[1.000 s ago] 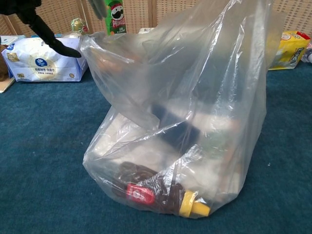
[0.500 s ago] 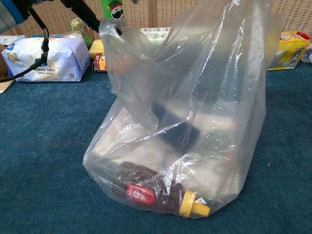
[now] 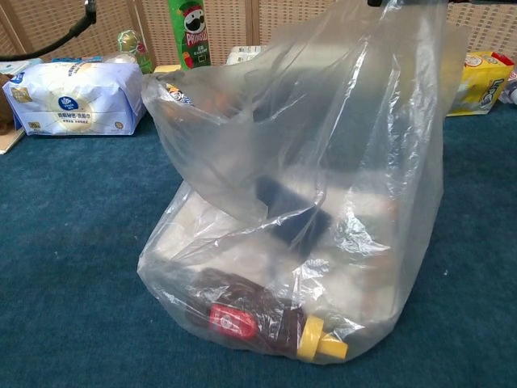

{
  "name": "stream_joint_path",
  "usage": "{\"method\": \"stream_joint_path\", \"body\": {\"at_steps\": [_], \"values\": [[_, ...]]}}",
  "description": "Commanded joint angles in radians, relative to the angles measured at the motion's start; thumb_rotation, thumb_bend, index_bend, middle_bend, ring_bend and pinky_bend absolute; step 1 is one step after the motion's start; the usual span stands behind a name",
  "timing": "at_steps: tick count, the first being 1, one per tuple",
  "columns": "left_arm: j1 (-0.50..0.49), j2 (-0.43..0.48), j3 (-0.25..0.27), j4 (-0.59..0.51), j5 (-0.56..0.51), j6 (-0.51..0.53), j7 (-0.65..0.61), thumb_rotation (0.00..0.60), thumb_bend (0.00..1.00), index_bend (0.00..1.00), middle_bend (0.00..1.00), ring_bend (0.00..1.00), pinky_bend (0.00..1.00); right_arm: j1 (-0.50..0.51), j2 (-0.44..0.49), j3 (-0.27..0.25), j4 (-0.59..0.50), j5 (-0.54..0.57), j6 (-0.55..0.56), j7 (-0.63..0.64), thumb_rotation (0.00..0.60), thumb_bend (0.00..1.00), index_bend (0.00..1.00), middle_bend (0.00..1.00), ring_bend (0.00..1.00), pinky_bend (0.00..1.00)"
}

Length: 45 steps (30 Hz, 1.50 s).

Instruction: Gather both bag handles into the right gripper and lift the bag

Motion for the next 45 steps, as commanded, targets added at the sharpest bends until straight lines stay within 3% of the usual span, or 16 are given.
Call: {"method": "stream_joint_path", "body": {"at_steps": [1, 8, 18, 24, 32, 45], "values": [[-0.026, -0.006, -0.019, 0.009, 0.008, 0.006, 0.008, 0.595, 0.19, 0.43, 0.43, 0.35, 0.37, -0.003, 0.002, 0.005, 0.002, 0.003, -0.006, 0.002, 0.362, 0.16, 0.36, 0.33, 0.19, 0.03], [-0.022, 0.025, 0.010, -0.008, 0.007, 0.002, 0.031, 0.599, 0.18, 0.43, 0.40, 0.27, 0.37, -0.015, 0.005, 0.018, 0.009, 0.011, -0.019, 0.004, 0.361, 0.16, 0.36, 0.33, 0.19, 0.03], [0.087, 0.264, 0.103, -0.184, -0.056, -0.059, -0.038, 0.582, 0.14, 0.36, 0.35, 0.25, 0.34, -0.004, 0.014, 0.012, 0.034, 0.024, -0.020, 0.003, 0.361, 0.16, 0.35, 0.33, 0.19, 0.03], [0.120, 0.345, 0.162, -0.225, -0.047, -0.107, -0.133, 0.568, 0.12, 0.35, 0.33, 0.21, 0.31, 0.001, 0.015, 0.002, 0.036, 0.029, -0.012, 0.007, 0.360, 0.16, 0.35, 0.33, 0.19, 0.03], [0.112, 0.295, 0.195, -0.190, -0.010, -0.124, -0.127, 0.558, 0.11, 0.32, 0.30, 0.16, 0.26, 0.012, 0.015, -0.009, 0.040, 0.030, -0.002, 0.011, 0.363, 0.16, 0.35, 0.33, 0.19, 0.03], [0.092, 0.221, 0.217, -0.156, 0.007, -0.144, -0.113, 0.563, 0.11, 0.32, 0.29, 0.16, 0.24, 0.012, 0.021, -0.010, 0.036, 0.029, 0.003, 0.022, 0.361, 0.16, 0.35, 0.33, 0.19, 0.03]]}}
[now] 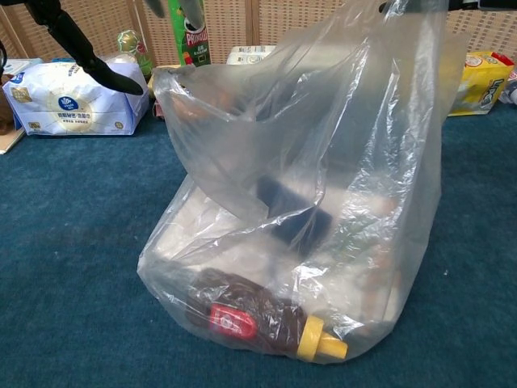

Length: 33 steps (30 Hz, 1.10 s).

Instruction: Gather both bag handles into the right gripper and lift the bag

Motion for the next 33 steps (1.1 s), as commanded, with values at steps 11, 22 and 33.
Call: {"method": "stream_joint_path", "body": {"at_steps": [11, 22, 33], "values": [[-0.025, -0.226, -0.034, 0.141, 0.093, 0.147, 0.006, 0.600, 0.20, 0.38, 0.44, 0.39, 0.33, 0.000, -0.001, -0.004, -0.013, -0.002, 0.000, 0.005, 0.360, 0.16, 0.35, 0.33, 0.19, 0.03], [-0.057, -0.342, -0.085, 0.230, 0.068, 0.197, -0.008, 0.600, 0.26, 0.46, 0.54, 0.48, 0.40, -0.005, -0.001, -0.004, -0.023, 0.002, -0.004, 0.013, 0.352, 0.16, 0.35, 0.33, 0.19, 0.03], [-0.068, -0.280, -0.046, 0.210, 0.035, 0.108, 0.019, 0.600, 0.20, 0.44, 0.48, 0.39, 0.41, -0.014, 0.004, 0.002, -0.026, 0.002, -0.011, 0.010, 0.354, 0.16, 0.35, 0.33, 0.19, 0.03]]}}
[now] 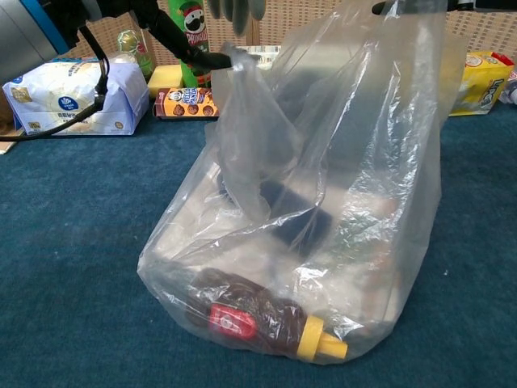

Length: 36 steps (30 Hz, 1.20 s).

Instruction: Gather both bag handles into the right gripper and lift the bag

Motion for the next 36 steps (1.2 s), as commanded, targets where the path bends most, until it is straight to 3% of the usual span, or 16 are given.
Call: {"method": "stream_joint_path", "body": {"at_steps": [1, 7, 17, 21, 25, 36], "values": [[0.002, 0.030, 0.007, -0.026, -0.015, -0.016, -0.002, 0.600, 0.19, 0.42, 0.46, 0.37, 0.40, -0.001, 0.001, 0.001, 0.000, 0.001, 0.000, 0.000, 0.355, 0.16, 0.35, 0.33, 0.19, 0.03], [0.015, 0.098, 0.029, -0.079, -0.034, -0.046, -0.001, 0.600, 0.19, 0.34, 0.39, 0.28, 0.35, -0.005, 0.002, 0.004, 0.000, 0.004, -0.005, -0.001, 0.350, 0.16, 0.35, 0.33, 0.19, 0.03], [-0.017, -0.015, 0.042, 0.007, 0.005, -0.042, -0.044, 0.600, 0.20, 0.33, 0.39, 0.28, 0.35, -0.013, 0.005, 0.009, -0.009, 0.008, -0.011, -0.006, 0.350, 0.16, 0.35, 0.33, 0.19, 0.03], [-0.024, -0.080, 0.021, 0.064, 0.031, 0.020, -0.072, 0.600, 0.26, 0.35, 0.42, 0.37, 0.39, -0.017, 0.004, 0.014, -0.012, 0.011, -0.014, -0.007, 0.352, 0.16, 0.35, 0.33, 0.19, 0.03], [-0.030, -0.123, 0.004, 0.108, 0.043, 0.064, -0.088, 0.600, 0.34, 0.49, 0.57, 0.55, 0.48, -0.017, 0.004, 0.013, -0.011, 0.012, -0.017, -0.009, 0.354, 0.16, 0.34, 0.33, 0.19, 0.03], [-0.044, -0.126, -0.086, 0.118, 0.054, 0.180, -0.095, 0.600, 0.33, 0.51, 0.60, 0.56, 0.50, -0.011, 0.009, 0.009, -0.009, 0.020, -0.028, -0.014, 0.348, 0.16, 0.34, 0.33, 0.18, 0.03]]}}
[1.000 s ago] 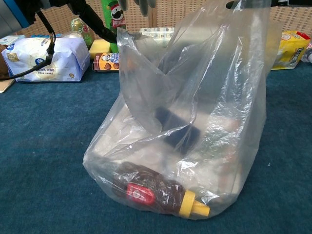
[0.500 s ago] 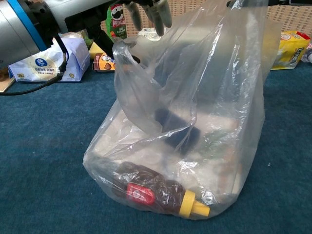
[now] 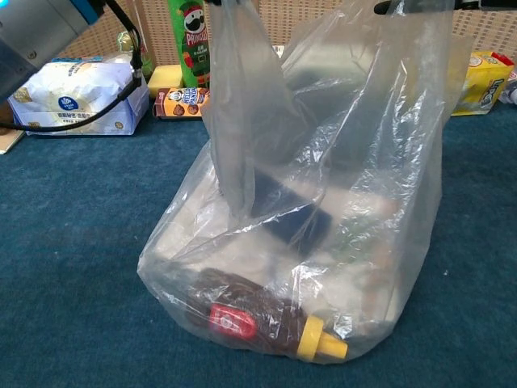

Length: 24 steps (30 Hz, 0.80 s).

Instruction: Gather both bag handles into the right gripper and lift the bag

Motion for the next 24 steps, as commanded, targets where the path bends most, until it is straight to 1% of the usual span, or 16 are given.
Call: {"method": "stream_joint_path", "body": {"at_steps": [1, 3, 4, 7, 8, 10, 14, 19, 24], "values": [[-0.007, 0.014, -0.022, -0.010, -0.005, 0.011, 0.005, 0.600, 0.32, 0.51, 0.60, 0.53, 0.50, 0.004, 0.001, -0.004, 0.001, 0.001, -0.004, -0.003, 0.348, 0.16, 0.34, 0.33, 0.19, 0.03], [-0.014, 0.022, -0.033, -0.014, -0.006, 0.013, 0.014, 0.600, 0.31, 0.51, 0.57, 0.45, 0.49, 0.007, 0.000, -0.007, 0.002, 0.004, -0.007, -0.003, 0.353, 0.16, 0.34, 0.33, 0.19, 0.03], [-0.020, 0.026, -0.040, -0.013, -0.005, 0.012, 0.021, 0.600, 0.31, 0.51, 0.53, 0.39, 0.47, 0.009, 0.001, -0.009, 0.002, 0.004, -0.008, -0.004, 0.348, 0.16, 0.34, 0.33, 0.19, 0.03], [-0.044, 0.039, -0.068, -0.023, -0.012, -0.001, 0.054, 0.600, 0.28, 0.51, 0.42, 0.27, 0.39, 0.010, 0.001, -0.008, -0.003, 0.008, -0.011, -0.006, 0.343, 0.16, 0.34, 0.33, 0.19, 0.03], [-0.048, 0.042, -0.074, -0.027, -0.018, -0.005, 0.062, 0.600, 0.27, 0.51, 0.38, 0.23, 0.36, 0.009, 0.002, -0.007, -0.005, 0.009, -0.010, -0.006, 0.345, 0.16, 0.34, 0.33, 0.19, 0.03], [-0.060, 0.046, -0.086, -0.034, -0.028, -0.015, 0.078, 0.600, 0.26, 0.51, 0.35, 0.19, 0.33, 0.008, 0.002, -0.006, -0.008, 0.013, -0.010, -0.006, 0.341, 0.16, 0.34, 0.33, 0.19, 0.03], [-0.086, 0.051, -0.104, -0.044, -0.046, -0.039, 0.098, 0.600, 0.24, 0.50, 0.33, 0.16, 0.29, 0.008, 0.002, -0.003, -0.012, 0.024, -0.018, -0.002, 0.328, 0.16, 0.34, 0.32, 0.18, 0.03], [-0.120, 0.054, -0.122, -0.056, -0.059, -0.063, 0.126, 0.600, 0.22, 0.47, 0.32, 0.16, 0.28, 0.010, -0.003, 0.012, -0.016, 0.046, -0.044, 0.003, 0.322, 0.16, 0.33, 0.32, 0.18, 0.05], [-0.140, 0.048, -0.127, -0.056, -0.074, -0.076, 0.144, 0.600, 0.21, 0.45, 0.32, 0.15, 0.28, 0.018, -0.008, 0.012, -0.014, 0.060, -0.060, -0.001, 0.321, 0.16, 0.33, 0.32, 0.19, 0.07]]}}
